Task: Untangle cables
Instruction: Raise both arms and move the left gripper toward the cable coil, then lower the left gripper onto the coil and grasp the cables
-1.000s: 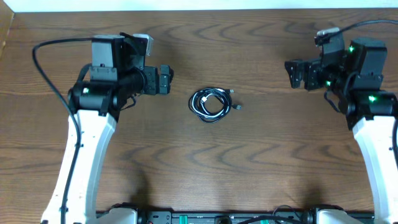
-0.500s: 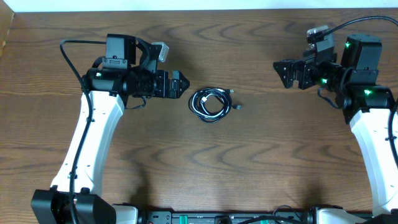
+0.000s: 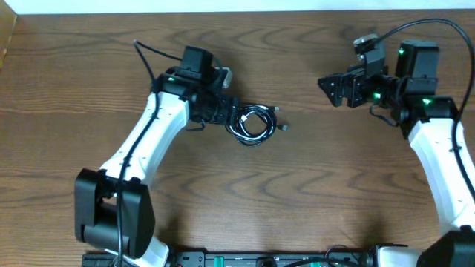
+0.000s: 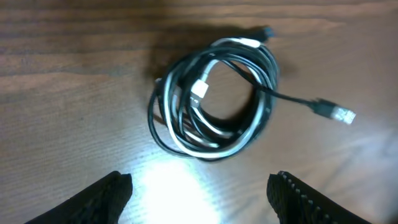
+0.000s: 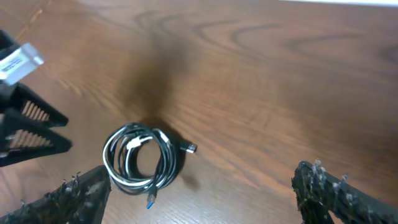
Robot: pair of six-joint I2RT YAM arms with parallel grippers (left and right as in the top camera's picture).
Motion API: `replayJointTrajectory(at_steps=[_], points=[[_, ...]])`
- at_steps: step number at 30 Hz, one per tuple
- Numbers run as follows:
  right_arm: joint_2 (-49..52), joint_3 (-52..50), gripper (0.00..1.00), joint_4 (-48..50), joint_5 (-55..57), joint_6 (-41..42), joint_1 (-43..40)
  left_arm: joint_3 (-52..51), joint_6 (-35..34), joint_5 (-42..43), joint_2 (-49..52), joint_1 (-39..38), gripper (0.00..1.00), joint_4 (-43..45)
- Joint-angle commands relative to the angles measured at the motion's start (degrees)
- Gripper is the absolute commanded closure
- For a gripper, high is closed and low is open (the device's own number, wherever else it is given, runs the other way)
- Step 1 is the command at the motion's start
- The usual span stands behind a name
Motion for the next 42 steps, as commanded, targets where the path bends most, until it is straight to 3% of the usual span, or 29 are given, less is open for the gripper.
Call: replayJointTrajectory(at_steps=[1, 5, 35, 42], points=[[1.07, 0.59, 0.10, 0.02, -0.92, 0.31, 0.85, 0.76, -5.40, -6.75, 2.14, -0.76, 0.25, 1.29], [1.99, 0.59, 0.12, 0.15, -0.72, 0.42, 1.33, 0.76, -8.94, -10.69, 3.93, -0.76, 0.25, 2.60], [3.21, 0.59, 0.12, 1.11, 0.37, 0.94, 2.25, -0.04, -11.93, -10.56, 12.07, -1.79, 0.32, 6.60], [3.21, 0.59, 0.12, 1.11, 0.37, 0.96, 2.23, -0.04, -11.91, -10.34, 15.23, -3.74, 0.42, 6.54]])
